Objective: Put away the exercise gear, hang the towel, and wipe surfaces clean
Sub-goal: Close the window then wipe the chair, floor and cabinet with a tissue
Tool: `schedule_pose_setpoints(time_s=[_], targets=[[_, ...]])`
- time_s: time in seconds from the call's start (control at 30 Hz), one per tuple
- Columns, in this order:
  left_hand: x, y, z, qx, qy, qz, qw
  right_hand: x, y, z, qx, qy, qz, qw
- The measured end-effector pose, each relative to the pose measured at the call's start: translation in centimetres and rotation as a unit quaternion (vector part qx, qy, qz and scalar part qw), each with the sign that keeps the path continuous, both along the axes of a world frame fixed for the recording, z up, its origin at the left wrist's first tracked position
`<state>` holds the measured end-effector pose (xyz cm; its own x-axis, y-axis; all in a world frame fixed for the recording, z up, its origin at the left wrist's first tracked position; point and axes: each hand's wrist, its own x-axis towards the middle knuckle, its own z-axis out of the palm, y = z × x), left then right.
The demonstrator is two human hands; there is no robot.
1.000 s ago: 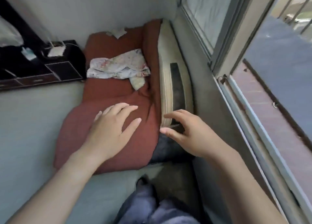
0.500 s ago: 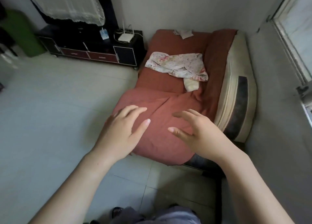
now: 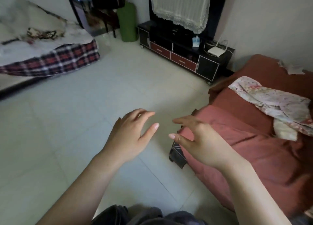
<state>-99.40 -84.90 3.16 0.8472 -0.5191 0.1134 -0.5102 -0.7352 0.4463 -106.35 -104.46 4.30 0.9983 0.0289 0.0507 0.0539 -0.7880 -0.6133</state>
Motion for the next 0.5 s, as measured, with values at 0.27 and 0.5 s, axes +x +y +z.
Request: schedule_pose_setpoints(time_s=[0.27,0.5], targets=[[5.0,7.3,-2.6,0.018,0.049,0.116,0.992,9.8,5.4,-1.9,0.011,0.052,0.116,0.992],[13.2,7.9,-4.0,0.071,0.077,0.166,0.981,20.3,5.2,-4.4,0.031,0.083,0.160,0.983]])
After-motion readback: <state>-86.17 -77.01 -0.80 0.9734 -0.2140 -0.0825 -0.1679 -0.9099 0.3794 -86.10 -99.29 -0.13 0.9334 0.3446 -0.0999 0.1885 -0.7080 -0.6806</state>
